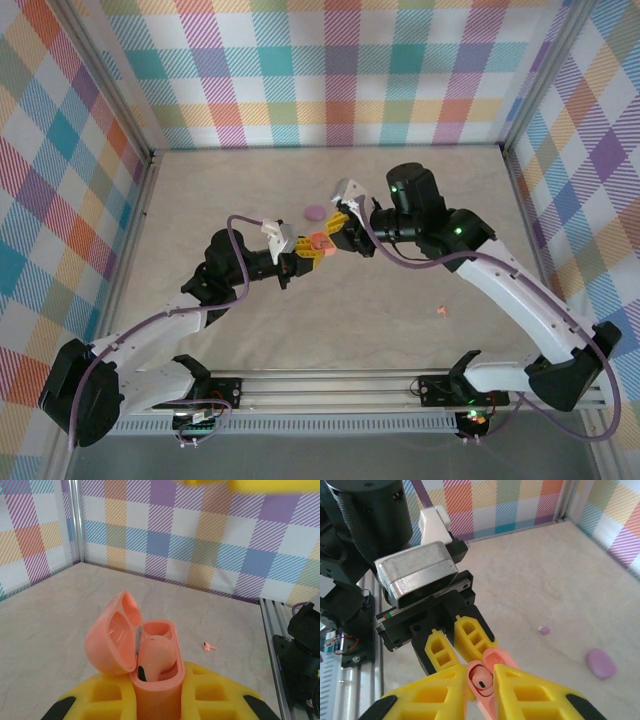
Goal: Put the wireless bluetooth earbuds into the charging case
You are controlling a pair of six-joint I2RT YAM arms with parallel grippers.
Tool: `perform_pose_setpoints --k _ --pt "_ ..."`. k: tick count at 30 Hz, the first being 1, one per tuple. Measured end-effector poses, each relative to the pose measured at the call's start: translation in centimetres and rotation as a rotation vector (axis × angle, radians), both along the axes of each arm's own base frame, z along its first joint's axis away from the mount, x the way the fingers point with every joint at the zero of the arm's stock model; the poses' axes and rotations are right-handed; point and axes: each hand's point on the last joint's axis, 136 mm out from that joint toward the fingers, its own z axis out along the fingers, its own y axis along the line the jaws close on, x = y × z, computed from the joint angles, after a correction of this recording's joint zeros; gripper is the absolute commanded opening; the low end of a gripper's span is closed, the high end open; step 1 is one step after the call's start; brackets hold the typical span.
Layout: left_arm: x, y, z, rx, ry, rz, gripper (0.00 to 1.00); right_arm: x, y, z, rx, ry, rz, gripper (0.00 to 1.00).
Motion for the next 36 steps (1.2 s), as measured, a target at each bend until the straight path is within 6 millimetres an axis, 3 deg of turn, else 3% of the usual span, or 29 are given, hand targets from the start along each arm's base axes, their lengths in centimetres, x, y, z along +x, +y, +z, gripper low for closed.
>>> perform_pose_setpoints --k 12,17,20,26,29,33,36 --pt "0.6 -0.1 -0.9 0.014 0.03 0.015 0.0 -0.4 1.7 -2.7 0.008 0.226 0.022 0.09" --pt "1.2 0.1 -1.2 0.021 0.035 0.051 0.0 -0.1 1.3 -3.7 -0.007 0.285 -0.041 0.2" --pt "1.8 0.2 -1.7 0.032 0.045 0.084 0.0 1.2 -0.2 -4.3 -0.034 0.297 -0.183 0.28" --pt "3.0 0.4 -2.9 0.058 0.068 0.135 0.0 5.6 -8.2 -4.0 -0.036 0.336 -0.634 0.36" --pt "3.3 0.4 -3.5 0.07 0.076 0.146 0.0 7.2 -12.6 -4.9 -0.036 0.404 -0.837 0.4" --pt "3.5 0.3 -4.2 0.091 0.079 0.146 0.0 8.7 -18.2 -8.6 -0.089 0.557 -1.079 0.42" --pt "3.6 0.1 -4.3 0.099 0.079 0.142 0.0 8.2 -22.7 -14.0 -0.16 0.714 -1.249 0.43"
